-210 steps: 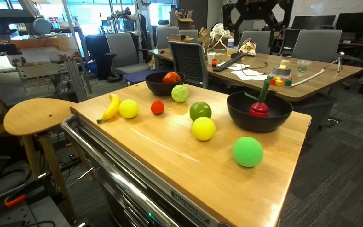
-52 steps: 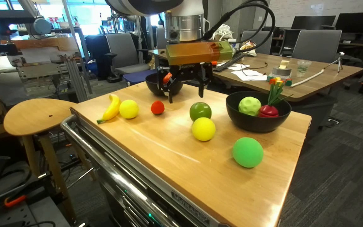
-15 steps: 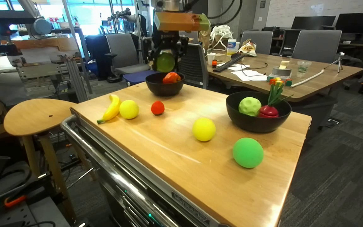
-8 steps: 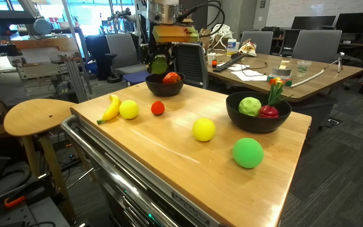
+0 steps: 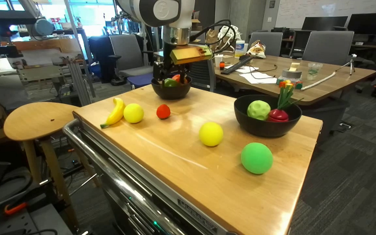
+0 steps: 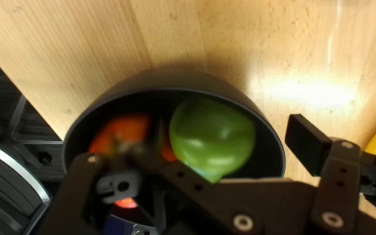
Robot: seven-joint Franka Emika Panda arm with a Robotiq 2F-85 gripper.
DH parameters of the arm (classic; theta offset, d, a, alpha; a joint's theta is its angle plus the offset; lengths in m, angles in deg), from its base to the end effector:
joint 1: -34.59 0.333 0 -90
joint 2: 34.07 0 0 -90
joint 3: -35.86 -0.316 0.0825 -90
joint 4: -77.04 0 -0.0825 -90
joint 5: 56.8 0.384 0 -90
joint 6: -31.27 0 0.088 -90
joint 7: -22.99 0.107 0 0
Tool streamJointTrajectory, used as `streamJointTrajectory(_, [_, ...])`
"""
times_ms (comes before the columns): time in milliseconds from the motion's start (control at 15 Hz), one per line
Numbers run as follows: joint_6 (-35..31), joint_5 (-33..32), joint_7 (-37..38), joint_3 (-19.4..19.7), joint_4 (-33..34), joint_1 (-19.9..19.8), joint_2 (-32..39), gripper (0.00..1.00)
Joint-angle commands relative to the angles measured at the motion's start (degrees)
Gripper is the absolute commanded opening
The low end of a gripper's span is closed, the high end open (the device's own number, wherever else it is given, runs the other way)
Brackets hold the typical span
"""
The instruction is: Pick up all the fruits from the table and put 5 fruits in the bowl to the right and 4 fruits into the bowl to the left
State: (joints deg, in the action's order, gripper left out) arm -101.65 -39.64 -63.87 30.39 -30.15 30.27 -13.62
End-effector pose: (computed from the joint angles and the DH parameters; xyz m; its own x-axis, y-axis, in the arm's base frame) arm 0.6400 0.0144 0.3344 0.2199 0.9378 0.2686 0.9693 -0.2411 0.0481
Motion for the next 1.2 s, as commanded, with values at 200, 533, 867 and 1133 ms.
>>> streamJointTrajectory(200, [6.68, 1.35, -0.37, -1.3, 0.51, -1.21, -6.52, 1.0])
streamJointTrajectory(533, [15.22, -5.83, 6.67, 3.26, -0.62, -0.88, -14.46, 1.0])
streamJointTrajectory(867, [17.72, -8.89, 8.3, 7.1, -7.46, -1.21, -20.45, 1.0])
streamJointTrajectory(1133, [13.21, -6.32, 7.79, 8.28, -17.93, -0.65, -23.29, 1.0])
